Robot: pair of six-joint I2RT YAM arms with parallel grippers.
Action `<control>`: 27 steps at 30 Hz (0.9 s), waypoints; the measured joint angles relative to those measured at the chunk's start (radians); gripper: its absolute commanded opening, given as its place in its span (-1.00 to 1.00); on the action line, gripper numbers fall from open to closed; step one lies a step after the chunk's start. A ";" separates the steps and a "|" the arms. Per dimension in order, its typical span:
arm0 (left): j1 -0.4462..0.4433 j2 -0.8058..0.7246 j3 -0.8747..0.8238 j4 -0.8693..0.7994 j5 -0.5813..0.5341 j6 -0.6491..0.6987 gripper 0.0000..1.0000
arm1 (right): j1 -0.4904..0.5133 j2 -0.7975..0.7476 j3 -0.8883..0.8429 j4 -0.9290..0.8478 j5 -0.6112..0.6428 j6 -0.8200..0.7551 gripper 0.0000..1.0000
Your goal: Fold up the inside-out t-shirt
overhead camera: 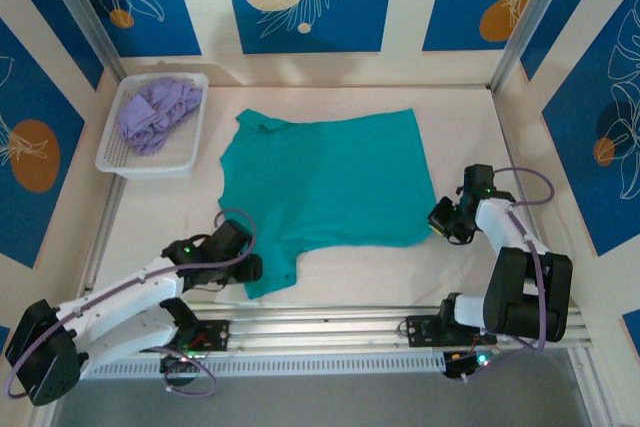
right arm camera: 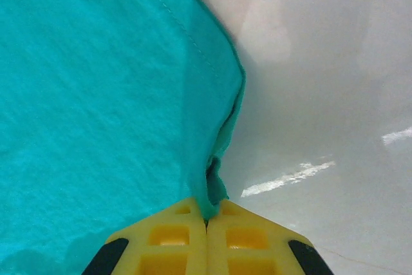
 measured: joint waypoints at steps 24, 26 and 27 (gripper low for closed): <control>-0.108 -0.003 -0.089 0.038 0.006 -0.140 -1.00 | -0.048 -0.019 -0.032 0.041 -0.073 -0.001 -0.93; -0.090 -0.051 -0.090 0.038 0.016 -0.138 -1.00 | -0.052 -0.019 -0.032 0.041 -0.074 -0.004 -0.94; -0.075 -0.074 -0.090 0.039 0.026 -0.135 -1.00 | -0.053 -0.019 -0.032 0.041 -0.076 -0.006 -0.94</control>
